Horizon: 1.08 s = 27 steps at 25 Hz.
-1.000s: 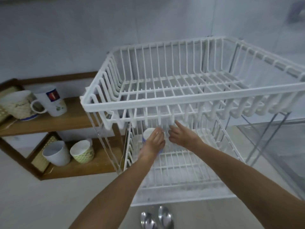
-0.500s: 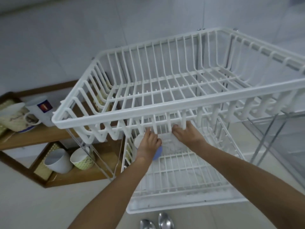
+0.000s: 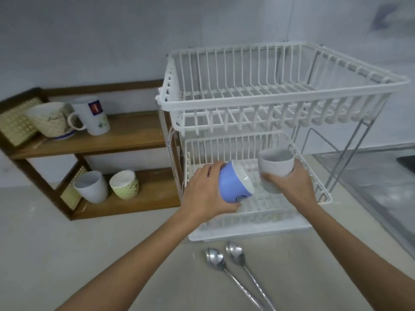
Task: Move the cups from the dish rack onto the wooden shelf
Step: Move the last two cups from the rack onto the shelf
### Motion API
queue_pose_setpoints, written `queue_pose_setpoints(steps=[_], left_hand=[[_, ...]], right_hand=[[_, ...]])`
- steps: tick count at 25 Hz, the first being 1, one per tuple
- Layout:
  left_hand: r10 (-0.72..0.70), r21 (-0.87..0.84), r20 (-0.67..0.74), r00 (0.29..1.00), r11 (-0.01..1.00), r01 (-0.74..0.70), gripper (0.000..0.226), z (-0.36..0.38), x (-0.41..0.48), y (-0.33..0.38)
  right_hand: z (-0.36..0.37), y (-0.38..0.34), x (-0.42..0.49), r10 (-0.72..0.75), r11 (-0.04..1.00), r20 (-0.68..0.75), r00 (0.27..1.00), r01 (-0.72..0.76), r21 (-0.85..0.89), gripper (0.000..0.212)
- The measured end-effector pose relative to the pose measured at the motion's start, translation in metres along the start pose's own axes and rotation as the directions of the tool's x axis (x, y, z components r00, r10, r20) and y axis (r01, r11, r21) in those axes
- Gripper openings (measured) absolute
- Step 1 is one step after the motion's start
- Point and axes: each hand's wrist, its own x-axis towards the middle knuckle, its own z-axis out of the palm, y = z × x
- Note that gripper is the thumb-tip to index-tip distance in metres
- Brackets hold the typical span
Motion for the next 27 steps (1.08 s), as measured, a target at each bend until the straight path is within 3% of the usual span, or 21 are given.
queue_pose_setpoints(steps=[4,7,11,17,23,27], left_hand=[[0.079,-0.221,-0.045,0.996,0.971,-0.087,0.095,-0.034,-0.057,-0.022],[0.039,-0.427,-0.073,0.997,0.902,-0.067,0.095,-0.060,-0.097,-0.058],[-0.142,-0.549,-0.179,0.973,0.836,0.021,0.091,-0.092,-0.126,-0.120],[-0.423,-0.626,-0.268,0.866,0.759,0.177,0.075,-0.115,-0.127,-0.192],[-0.517,-0.610,-0.253,0.818,0.741,0.279,0.078,-0.102,-0.108,-0.232],[-0.517,-0.608,-0.197,0.833,0.731,0.310,0.079,-0.085,-0.091,-0.243]], right_hand=[[-0.001,-0.026,-0.060,-0.078,0.934,0.025,0.997,0.064,0.352,0.070],[0.011,-0.051,-0.106,-0.192,0.883,0.075,0.979,0.139,0.449,0.064],[0.047,-0.099,-0.154,-0.297,0.892,0.147,0.944,0.219,0.396,0.077],[0.123,-0.188,-0.179,-0.396,0.870,0.181,0.900,0.305,0.388,0.085],[0.202,-0.268,-0.119,-0.335,0.909,0.097,0.937,0.295,0.295,0.090],[0.243,-0.298,-0.056,-0.194,0.958,0.054,0.980,0.177,0.226,0.089]])
